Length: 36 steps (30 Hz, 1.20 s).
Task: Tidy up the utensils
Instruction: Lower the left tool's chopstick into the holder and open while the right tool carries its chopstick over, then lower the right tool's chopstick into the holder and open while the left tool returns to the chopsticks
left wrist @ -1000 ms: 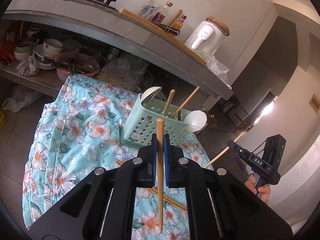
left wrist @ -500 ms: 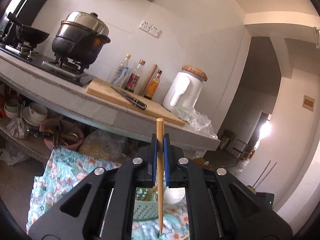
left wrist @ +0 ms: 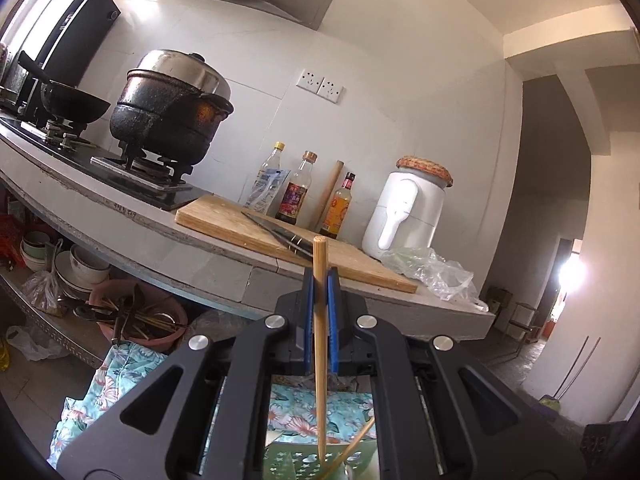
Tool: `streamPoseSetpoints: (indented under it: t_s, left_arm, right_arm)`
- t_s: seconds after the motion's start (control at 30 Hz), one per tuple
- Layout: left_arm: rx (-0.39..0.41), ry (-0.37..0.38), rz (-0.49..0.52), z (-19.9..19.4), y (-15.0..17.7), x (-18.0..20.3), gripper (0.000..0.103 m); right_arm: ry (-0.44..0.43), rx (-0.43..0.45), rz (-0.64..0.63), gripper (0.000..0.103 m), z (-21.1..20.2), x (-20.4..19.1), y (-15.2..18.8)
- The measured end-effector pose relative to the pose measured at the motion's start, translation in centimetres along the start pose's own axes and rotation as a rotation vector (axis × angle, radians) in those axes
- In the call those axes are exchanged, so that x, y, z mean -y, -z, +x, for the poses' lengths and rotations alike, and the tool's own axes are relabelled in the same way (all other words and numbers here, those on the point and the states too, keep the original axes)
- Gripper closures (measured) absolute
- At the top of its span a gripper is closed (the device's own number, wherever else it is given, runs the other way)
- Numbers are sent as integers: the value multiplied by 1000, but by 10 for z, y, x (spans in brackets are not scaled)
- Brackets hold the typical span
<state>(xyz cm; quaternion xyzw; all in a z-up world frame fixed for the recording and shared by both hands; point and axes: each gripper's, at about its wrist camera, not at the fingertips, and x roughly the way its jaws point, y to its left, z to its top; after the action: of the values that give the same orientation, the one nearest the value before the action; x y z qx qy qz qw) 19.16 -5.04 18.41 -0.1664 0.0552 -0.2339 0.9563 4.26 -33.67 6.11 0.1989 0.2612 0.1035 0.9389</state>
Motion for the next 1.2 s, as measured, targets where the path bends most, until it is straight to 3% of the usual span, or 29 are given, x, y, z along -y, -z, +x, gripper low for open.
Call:
streamPoseSetpoints:
  t_s: [0.1, 0.2, 0.47, 0.7, 0.87, 1.07, 1.2]
  left_arm:
    - [-87, -2, -10, 19, 26, -7, 97]
    - [-161, 1, -53, 24, 43, -16, 79]
    - [-122, 35, -34, -20, 32, -16, 60]
    - [-159, 45, -7, -68, 36, -21, 42]
    - [-272, -26, -5, -94, 74, -43, 37]
    - [-534, -124, -71, -100, 155, -77, 34]
    - [-666, -203, -69, -101, 194, -87, 34]
  right_arm:
    - [0, 2, 0, 97, 0, 0, 0]
    - [3, 0, -2, 97, 0, 0, 1]
    - [5, 10, -2, 97, -2, -1, 0]
    - [-11, 47, -27, 97, -11, -14, -6]
    - [-35, 94, -83, 97, -19, -33, -21]
    - [-62, 143, -152, 97, -17, -64, -46]
    - [-68, 181, -222, 97, -17, -89, -65]
